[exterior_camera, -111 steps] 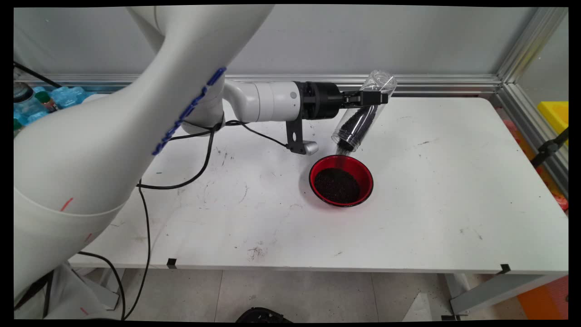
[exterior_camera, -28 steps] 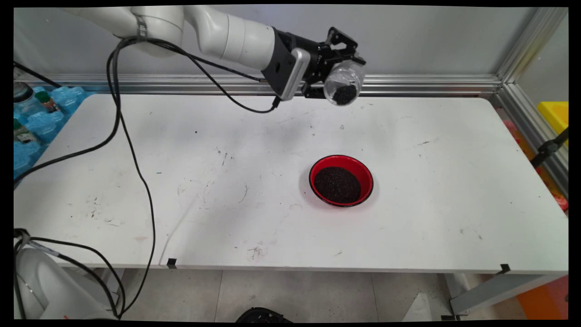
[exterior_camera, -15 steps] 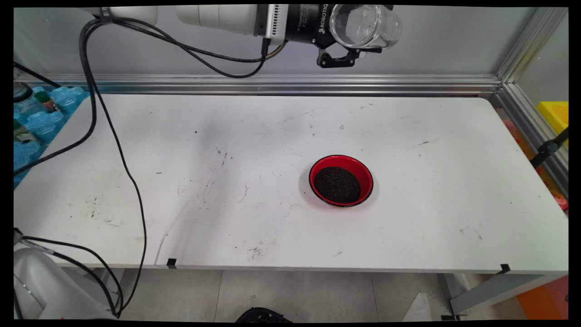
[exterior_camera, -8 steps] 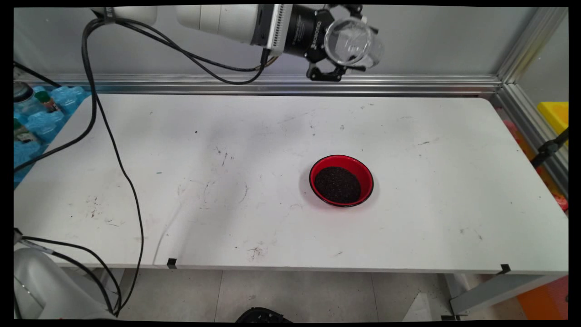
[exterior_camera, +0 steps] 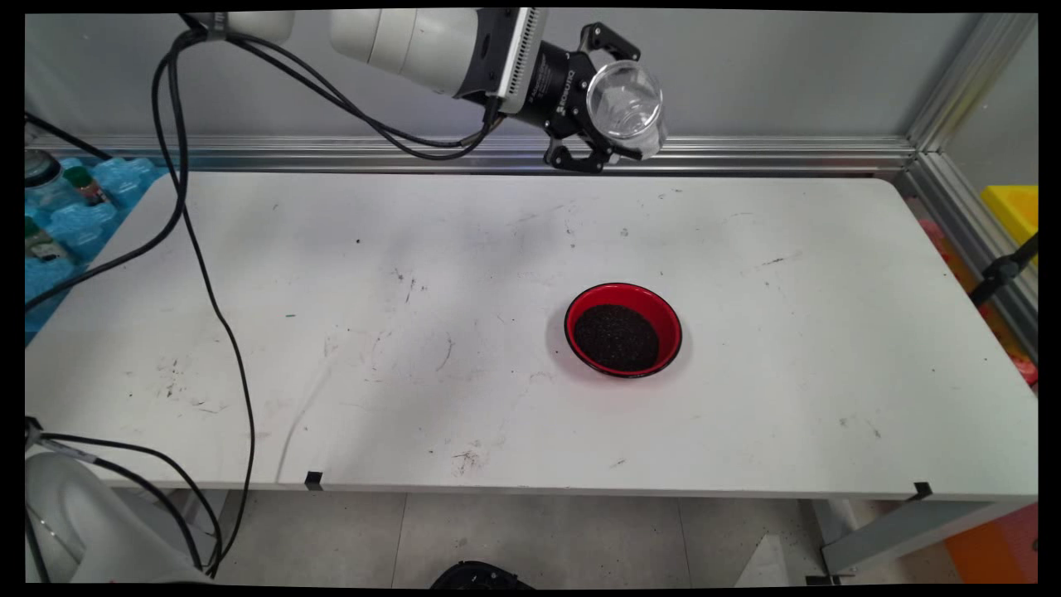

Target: Pour the black seasoning powder in the red bowl

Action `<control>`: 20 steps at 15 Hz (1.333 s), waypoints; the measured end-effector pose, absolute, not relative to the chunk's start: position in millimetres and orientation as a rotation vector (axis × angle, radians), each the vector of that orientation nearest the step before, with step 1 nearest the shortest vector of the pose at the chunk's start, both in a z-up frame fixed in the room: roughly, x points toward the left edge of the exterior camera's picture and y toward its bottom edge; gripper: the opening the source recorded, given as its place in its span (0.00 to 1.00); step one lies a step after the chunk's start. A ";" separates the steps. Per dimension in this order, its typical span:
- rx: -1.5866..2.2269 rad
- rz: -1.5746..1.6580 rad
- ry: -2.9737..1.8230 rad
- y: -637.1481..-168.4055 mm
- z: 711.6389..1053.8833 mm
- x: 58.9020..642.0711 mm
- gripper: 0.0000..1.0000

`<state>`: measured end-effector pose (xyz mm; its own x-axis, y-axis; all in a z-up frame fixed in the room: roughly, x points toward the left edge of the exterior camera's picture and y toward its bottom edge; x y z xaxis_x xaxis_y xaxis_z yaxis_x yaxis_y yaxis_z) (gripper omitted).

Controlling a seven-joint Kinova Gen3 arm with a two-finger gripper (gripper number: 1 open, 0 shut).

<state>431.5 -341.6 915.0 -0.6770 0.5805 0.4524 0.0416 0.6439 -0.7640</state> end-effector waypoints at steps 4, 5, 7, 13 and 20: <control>-0.407 0.916 -2.211 -345.2 909.4 435.7 0.00; -0.392 0.910 -2.224 -346.5 908.1 436.2 0.00; -0.333 0.896 -2.251 -349.6 905.6 437.3 0.00; -0.134 0.817 -2.303 -363.3 898.9 430.7 0.00; 0.105 0.671 -2.324 -391.3 884.3 418.3 0.00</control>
<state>418.3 -391.3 884.3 -0.7485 0.1095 0.6541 -0.2558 0.8623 -0.4371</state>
